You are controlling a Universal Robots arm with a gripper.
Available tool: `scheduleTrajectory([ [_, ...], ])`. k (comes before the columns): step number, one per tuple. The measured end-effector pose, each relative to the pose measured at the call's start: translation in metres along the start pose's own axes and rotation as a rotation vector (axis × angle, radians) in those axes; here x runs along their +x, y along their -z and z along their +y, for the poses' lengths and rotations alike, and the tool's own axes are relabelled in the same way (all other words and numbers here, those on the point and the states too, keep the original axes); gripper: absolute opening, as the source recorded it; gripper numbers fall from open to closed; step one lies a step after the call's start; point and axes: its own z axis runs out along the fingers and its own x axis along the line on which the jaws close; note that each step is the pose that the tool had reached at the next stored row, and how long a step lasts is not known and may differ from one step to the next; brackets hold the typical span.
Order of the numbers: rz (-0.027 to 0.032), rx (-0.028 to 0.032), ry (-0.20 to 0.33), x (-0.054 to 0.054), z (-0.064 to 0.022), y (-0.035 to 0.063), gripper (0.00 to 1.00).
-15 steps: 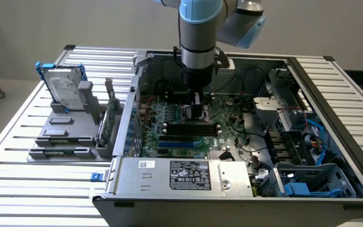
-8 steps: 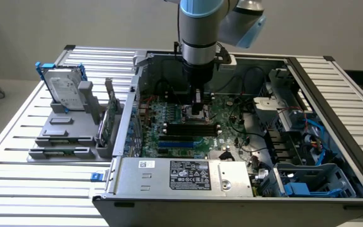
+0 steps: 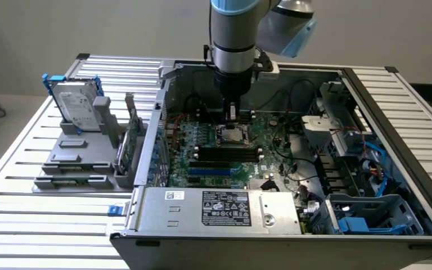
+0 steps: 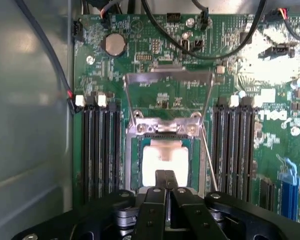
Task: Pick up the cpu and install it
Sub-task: 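Place the cpu into insertion slot, then close the cpu cover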
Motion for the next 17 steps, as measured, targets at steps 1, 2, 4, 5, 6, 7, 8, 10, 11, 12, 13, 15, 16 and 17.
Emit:
scheduleTrajectory([
  [1,0.0056,0.0002,0.0,0.0,-0.0039,0.0018,0.11],
  [2,0.0118,0.0001,-0.001,0.0,-0.0078,0.0037,0.11],
  [4,0.0243,0.0002,-0.002,0.0,-0.0157,0.0075,0.11],
  [5,0.0302,0.0003,-0.002,-0.001,-0.0193,0.0093,0.11],
  [6,0.0358,0.0006,-0.002,-0.001,-0.0229,0.0111,0.11],
  [7,0.0413,0.0007,-0.003,-0.001,-0.026,0.0128,0.11],
  [8,0.0451,0.0012,-0.003,-0.001,-0.0281,0.0145,0.11],
  [10,0.0477,0.0014,-0.003,-0.001,-0.0294,0.0154,0.11],
  [11,0.0478,0.0014,-0.003,-0.001,-0.0294,0.0154,0.11],
  [12,0.0477,0.0016,-0.003,-0.001,-0.0294,0.0155,0.11],
  [13,0.0477,0.0016,-0.003,-0.001,-0.0294,0.0155,0.11],
  [15,0.0476,0.0016,-0.003,-0.001,-0.0294,0.0155,0.11],
  [16,0.0477,0.0016,-0.003,-0.001,-0.0294,0.0155,0.11],
  [17,0.0477,0.0016,-0.003,-0.001,-0.0294,0.0155,0.11],
])
